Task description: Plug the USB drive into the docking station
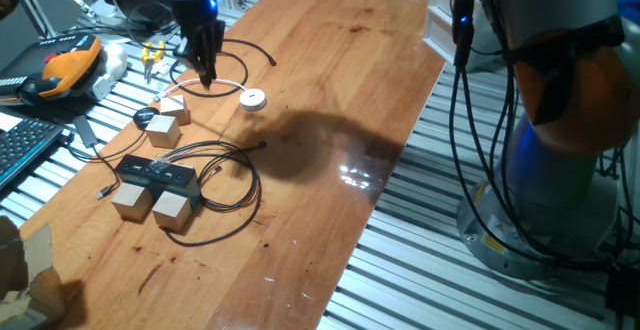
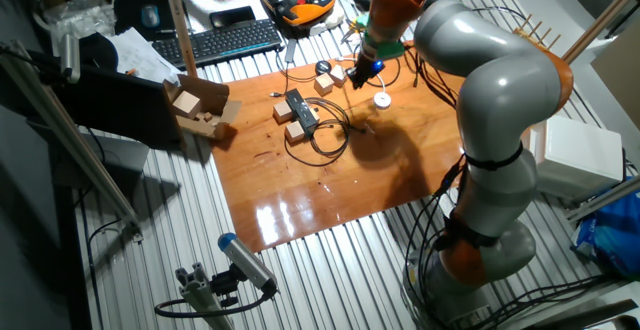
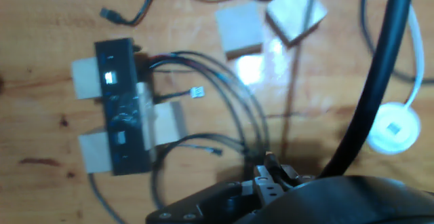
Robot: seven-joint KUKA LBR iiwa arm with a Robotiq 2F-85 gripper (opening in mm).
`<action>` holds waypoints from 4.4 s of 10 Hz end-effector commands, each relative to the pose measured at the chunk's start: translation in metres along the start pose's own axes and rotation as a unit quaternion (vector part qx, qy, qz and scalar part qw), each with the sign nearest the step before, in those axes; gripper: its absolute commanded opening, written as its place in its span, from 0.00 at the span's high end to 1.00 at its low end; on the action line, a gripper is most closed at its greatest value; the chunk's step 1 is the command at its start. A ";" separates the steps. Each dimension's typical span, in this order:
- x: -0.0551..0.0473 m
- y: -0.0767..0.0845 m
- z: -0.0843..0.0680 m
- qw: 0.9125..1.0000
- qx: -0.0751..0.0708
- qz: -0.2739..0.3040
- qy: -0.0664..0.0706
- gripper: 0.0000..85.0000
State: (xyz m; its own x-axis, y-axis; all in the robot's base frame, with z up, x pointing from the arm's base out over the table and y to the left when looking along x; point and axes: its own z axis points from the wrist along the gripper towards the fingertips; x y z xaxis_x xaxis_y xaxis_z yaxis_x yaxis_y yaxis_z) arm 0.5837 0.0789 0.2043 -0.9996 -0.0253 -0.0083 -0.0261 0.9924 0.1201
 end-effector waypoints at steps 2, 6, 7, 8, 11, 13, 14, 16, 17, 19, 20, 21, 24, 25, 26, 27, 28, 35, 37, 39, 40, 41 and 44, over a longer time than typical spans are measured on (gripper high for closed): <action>0.014 0.019 0.011 1.000 0.000 0.029 0.006 1.00; 0.027 0.030 0.017 0.998 0.018 0.056 0.010 1.00; 0.026 0.029 0.017 0.999 0.012 0.048 0.014 1.00; 0.026 0.030 0.016 0.999 -0.001 0.043 0.019 1.00; 0.027 0.030 0.016 1.000 0.010 0.016 0.012 1.00; 0.027 0.030 0.016 0.999 0.026 -0.027 0.003 1.00; 0.027 0.030 0.016 0.999 0.015 -0.050 0.010 1.00; 0.027 0.030 0.016 0.997 0.002 -0.072 0.017 1.00; 0.027 0.030 0.016 0.997 0.002 -0.070 0.013 1.00; 0.027 0.030 0.016 0.996 -0.016 -0.080 0.029 1.00; 0.027 0.030 0.016 0.997 -0.013 -0.078 0.027 1.00; 0.027 0.030 0.016 0.997 -0.012 -0.079 0.019 1.00; 0.007 0.052 0.016 0.998 -0.015 -0.056 0.014 1.00; 0.000 0.068 0.016 0.999 -0.007 -0.049 0.017 1.00; -0.003 0.079 0.016 0.999 -0.001 -0.052 0.017 1.00; -0.005 0.085 0.019 0.998 -0.003 -0.053 0.018 1.00; -0.006 0.090 0.025 0.998 -0.003 -0.056 0.015 1.00; -0.026 0.122 0.060 0.997 0.014 -0.077 -0.008 1.00; -0.017 0.131 0.071 0.997 0.029 -0.077 -0.007 1.00; -0.015 0.133 0.072 0.997 0.029 -0.073 -0.005 1.00; -0.015 0.133 0.072 0.997 0.028 -0.073 -0.004 1.00; -0.014 0.134 0.074 0.997 0.029 -0.073 -0.003 1.00; -0.012 0.136 0.082 0.996 0.035 -0.077 -0.005 1.00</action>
State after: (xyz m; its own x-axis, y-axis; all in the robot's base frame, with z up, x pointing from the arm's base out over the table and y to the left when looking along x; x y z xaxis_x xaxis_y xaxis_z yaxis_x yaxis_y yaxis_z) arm 0.5931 0.2236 0.1389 -0.9833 -0.1792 -0.0317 -0.1806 0.9824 0.0470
